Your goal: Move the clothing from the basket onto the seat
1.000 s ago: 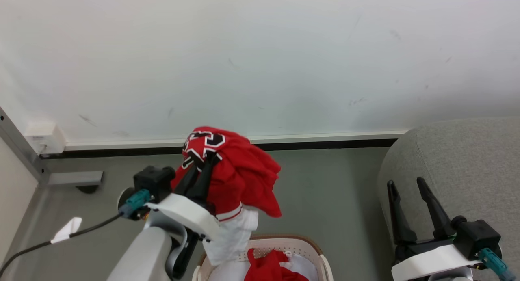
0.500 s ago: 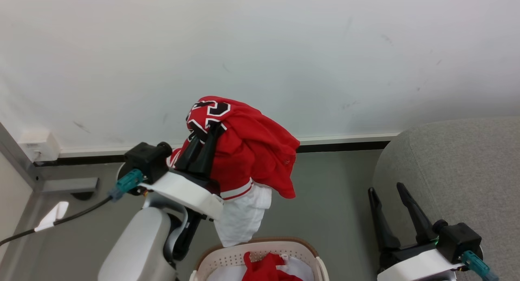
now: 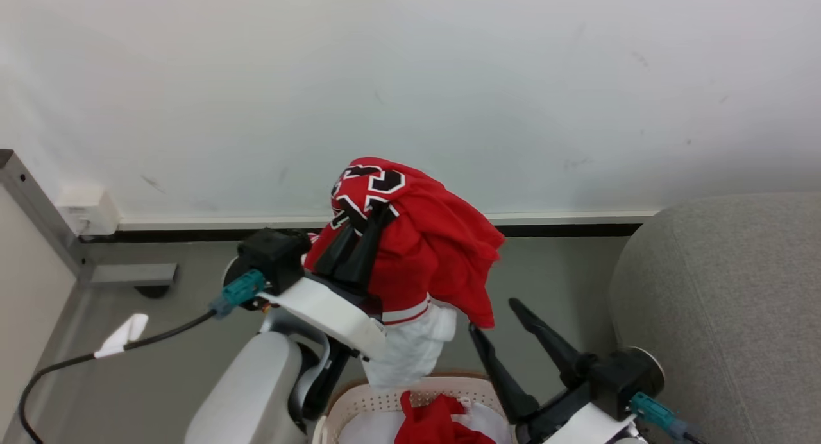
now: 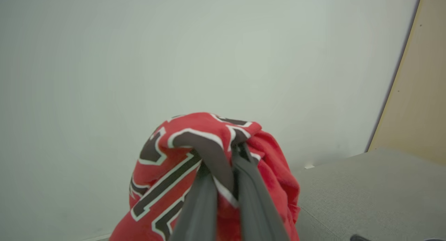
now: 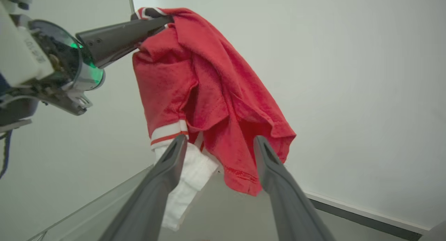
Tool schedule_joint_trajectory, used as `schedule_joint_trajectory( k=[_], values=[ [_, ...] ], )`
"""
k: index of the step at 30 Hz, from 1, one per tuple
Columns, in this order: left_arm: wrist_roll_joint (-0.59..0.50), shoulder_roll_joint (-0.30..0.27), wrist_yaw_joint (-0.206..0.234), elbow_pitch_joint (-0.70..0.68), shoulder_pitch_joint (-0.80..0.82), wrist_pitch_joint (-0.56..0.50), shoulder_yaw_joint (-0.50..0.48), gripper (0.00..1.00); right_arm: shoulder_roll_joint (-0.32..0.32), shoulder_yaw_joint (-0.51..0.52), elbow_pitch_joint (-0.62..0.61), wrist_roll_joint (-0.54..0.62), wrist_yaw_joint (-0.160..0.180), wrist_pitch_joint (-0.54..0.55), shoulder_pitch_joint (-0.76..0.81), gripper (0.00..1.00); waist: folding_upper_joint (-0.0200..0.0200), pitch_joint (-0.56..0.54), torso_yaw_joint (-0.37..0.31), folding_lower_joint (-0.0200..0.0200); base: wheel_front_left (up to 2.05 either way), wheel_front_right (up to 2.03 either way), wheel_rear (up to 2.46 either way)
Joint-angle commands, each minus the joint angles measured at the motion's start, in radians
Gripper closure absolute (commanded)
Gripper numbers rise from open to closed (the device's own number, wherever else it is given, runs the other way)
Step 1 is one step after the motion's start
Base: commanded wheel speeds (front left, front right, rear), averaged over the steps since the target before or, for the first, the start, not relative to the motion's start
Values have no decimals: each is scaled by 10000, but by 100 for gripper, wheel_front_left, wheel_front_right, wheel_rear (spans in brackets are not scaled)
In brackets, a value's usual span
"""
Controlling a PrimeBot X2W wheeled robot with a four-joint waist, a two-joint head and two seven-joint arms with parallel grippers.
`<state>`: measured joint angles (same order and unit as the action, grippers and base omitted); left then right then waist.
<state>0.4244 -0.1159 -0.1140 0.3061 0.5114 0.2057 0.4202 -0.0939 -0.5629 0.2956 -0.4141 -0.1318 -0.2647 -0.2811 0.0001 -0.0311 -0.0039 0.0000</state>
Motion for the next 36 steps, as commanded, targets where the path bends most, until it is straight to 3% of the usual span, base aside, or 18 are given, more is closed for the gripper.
schedule_joint_trajectory(
  k=[1,9,23,24,25,26,36],
  values=[
    [102,33,-25,26,40,23,49,100,-77,-255,84,-108,21,5,-227,0,-1,21,142,0,0,0,0],
    [278,396,-93,293,50,73,1020,100,-20,-1544,1209,-591,21,5,-1175,0,-1,-68,849,0,0,0,0],
    [950,626,-159,248,-44,72,2811,100,292,-1651,3037,-947,21,5,-1958,0,-1,-327,2121,0,0,0,0],
    [1003,632,-160,260,-52,88,2897,100,304,-1622,3042,-975,21,5,-1984,36,-1,-343,2171,0,0,0,0],
    [1080,635,-157,286,-68,108,2926,100,314,-1610,3014,-973,21,5,-2011,83,-1,-353,2201,0,0,0,0],
    [1133,636,-131,330,-82,129,2953,100,322,-1591,2998,-973,21,5,-2026,100,-1,-359,2222,0,0,0,0],
    [1311,591,158,652,8,295,2869,100,245,-1251,2787,-982,21,2,-1689,100,-1,-253,2036,0,0,0,0]
  ],
)
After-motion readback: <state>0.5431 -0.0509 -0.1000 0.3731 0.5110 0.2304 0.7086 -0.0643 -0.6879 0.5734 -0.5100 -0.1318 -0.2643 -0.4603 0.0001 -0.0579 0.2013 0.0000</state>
